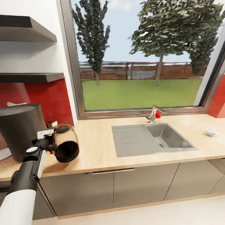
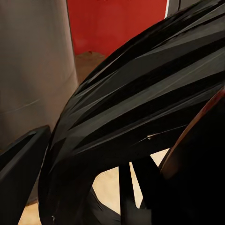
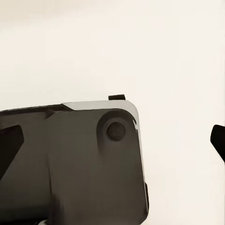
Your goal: Set up a coffee station on the kitchen countertop: keep the coffee maker on the countertop, move the bottle of coffee from the kitchen shelf to the counter next to the coffee maker, place a paper coffee filter on top of the coffee maker, put the saucer next to the coffee maker with the coffee cup on the saucer, and place the electric kettle next to the coffee maker.
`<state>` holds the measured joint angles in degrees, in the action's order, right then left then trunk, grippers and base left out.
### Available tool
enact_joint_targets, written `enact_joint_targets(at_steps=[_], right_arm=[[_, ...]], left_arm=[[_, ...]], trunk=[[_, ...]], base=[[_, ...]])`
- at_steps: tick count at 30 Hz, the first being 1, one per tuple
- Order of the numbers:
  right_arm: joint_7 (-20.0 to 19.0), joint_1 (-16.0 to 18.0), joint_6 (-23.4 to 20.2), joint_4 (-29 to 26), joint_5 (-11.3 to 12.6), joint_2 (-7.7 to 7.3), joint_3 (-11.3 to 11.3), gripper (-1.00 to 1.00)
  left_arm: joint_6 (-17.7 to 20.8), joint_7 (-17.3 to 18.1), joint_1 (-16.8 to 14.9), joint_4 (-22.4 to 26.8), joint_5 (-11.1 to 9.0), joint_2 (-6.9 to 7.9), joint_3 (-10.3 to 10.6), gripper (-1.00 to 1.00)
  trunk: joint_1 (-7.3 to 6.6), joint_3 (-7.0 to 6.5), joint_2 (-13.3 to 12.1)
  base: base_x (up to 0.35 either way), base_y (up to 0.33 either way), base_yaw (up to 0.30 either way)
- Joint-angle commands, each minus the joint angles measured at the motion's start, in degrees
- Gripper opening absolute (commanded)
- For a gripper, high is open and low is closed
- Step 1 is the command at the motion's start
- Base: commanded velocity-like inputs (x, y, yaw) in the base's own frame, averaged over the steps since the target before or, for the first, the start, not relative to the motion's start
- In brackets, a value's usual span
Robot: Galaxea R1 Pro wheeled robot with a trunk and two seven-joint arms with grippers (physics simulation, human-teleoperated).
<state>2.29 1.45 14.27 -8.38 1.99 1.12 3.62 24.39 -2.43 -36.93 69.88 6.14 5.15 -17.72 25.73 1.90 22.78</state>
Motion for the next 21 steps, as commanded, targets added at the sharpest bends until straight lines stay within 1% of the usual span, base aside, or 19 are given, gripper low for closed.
enact_joint_targets(at_steps=[1, 5, 7, 8, 9, 10, 11, 12, 13, 15, 16, 17, 18, 20, 21], right_arm=[[-0.1, 0.0, 0.2, 0.0, 0.2, 0.03, 0.3, 1.00], [-0.1, 0.0, 0.3, 0.1, 0.1, 0.02, 0.1, 1.00], [-0.2, 0.0, 0.3, 0.1, 0.0, 0.02, 0.0, 1.00], [-0.2, 0.0, 0.3, 0.1, 0.0, 0.02, 0.0, 1.00], [-0.2, 0.0, 0.3, 0.1, 0.0, 0.02, 0.0, 1.00], [-0.3, 0.0, 0.3, 0.1, 0.0, 0.02, 0.0, 1.00], [-0.3, 0.0, 0.3, 0.1, 0.0, 0.02, 0.0, 1.00], [-0.3, 0.0, 0.3, 0.1, -0.1, 0.02, 0.0, 1.00], [-0.3, 0.0, 0.3, 0.1, -0.1, 0.02, 0.0, 1.00], [-0.3, 0.0, 0.3, 0.1, -0.1, 0.02, 0.0, 1.00], [-0.3, 0.0, 0.3, 0.1, -0.1, 0.02, 0.0, 1.00], [-0.3, 0.0, 0.3, 0.1, -0.1, 0.02, 0.0, 1.00], [-0.3, 0.0, 0.3, 0.1, -0.1, 0.02, 0.0, 1.00], [-0.3, 0.0, 0.3, 0.1, -0.1, 0.02, 0.0, 1.00], [-0.2, 0.0, 0.3, 0.1, -0.1, 0.02, 0.0, 1.00]], left_arm=[[0.3, 0.1, -0.1, 0.1, 0.6, -0.02, 0.0, -1.00], [0.3, 0.1, -0.1, 0.1, 0.7, 0.00, 0.0, -1.00], [0.3, -1.2, -0.2, 0.1, 0.7, -0.04, -0.2, -1.00], [0.3, -3.0, -0.2, 0.1, 0.5, -0.08, -0.2, -1.00], [0.3, -5.4, -0.2, 0.1, 0.0, -0.80, -0.1, -1.00], [0.3, -6.3, -0.2, 0.1, -0.2, -1.53, -0.1, -1.00], [0.3, -6.5, -0.2, 0.1, -0.2, -1.73, -0.1, -1.00], [0.2, -7.0, -0.2, 0.1, -0.4, -2.45, -0.1, -1.00], [-0.2, -7.2, -0.2, 0.1, -0.4, -2.73, 0.0, -1.00], [-2.0, -7.4, -0.2, 0.1, -0.4, -3.22, 0.0, -1.00], [-3.9, -8.2, -0.2, -0.2, -0.3, -3.77, 0.0, -1.00], [-5.0, -9.2, -0.2, -0.4, -0.3, -4.11, 0.0, -1.00], [-6.5, -12.4, -0.2, -1.1, -0.4, -4.66, 0.0, -1.00], [-7.1, -14.6, -0.2, -1.8, -0.4, -4.87, 0.0, -1.00], [-7.2, -15.0, -0.2, -2.0, -0.4, -4.91, 0.0, -1.00]], trunk=[[0.06, 0.13, 0.1], [0.06, 0.13, 0.1], [0.06, 0.13, 0.1], [0.06, 0.13, 0.1], [0.06, 0.13, 0.1], [0.06, 0.13, 0.1], [0.06, 0.13, 0.1], [0.06, 0.13, 0.1], [0.06, 0.13, 0.1], [0.06, 0.13, 0.1], [0.06, 0.13, 0.1], [0.06, 0.13, 0.1], [0.06, 0.13, 0.1], [0.06, 0.13, 0.1], [0.06, 0.13, 0.1]], base=[[0.112, -0.078, 0.083], [0.020, -0.014, 0.015], [0.002, -0.001, 0.002], [0.000, 0.000, 0.000], [0.000, 0.000, 0.000], [0.000, 0.000, 0.000], [0.000, 0.000, 0.000], [0.000, 0.000, 0.000], [0.000, 0.000, 0.000], [0.000, 0.000, 0.000], [0.000, 0.000, 0.000], [0.000, 0.000, 0.000], [0.000, 0.000, 0.000], [0.000, 0.000, 0.000], [0.000, 0.000, 0.000]])
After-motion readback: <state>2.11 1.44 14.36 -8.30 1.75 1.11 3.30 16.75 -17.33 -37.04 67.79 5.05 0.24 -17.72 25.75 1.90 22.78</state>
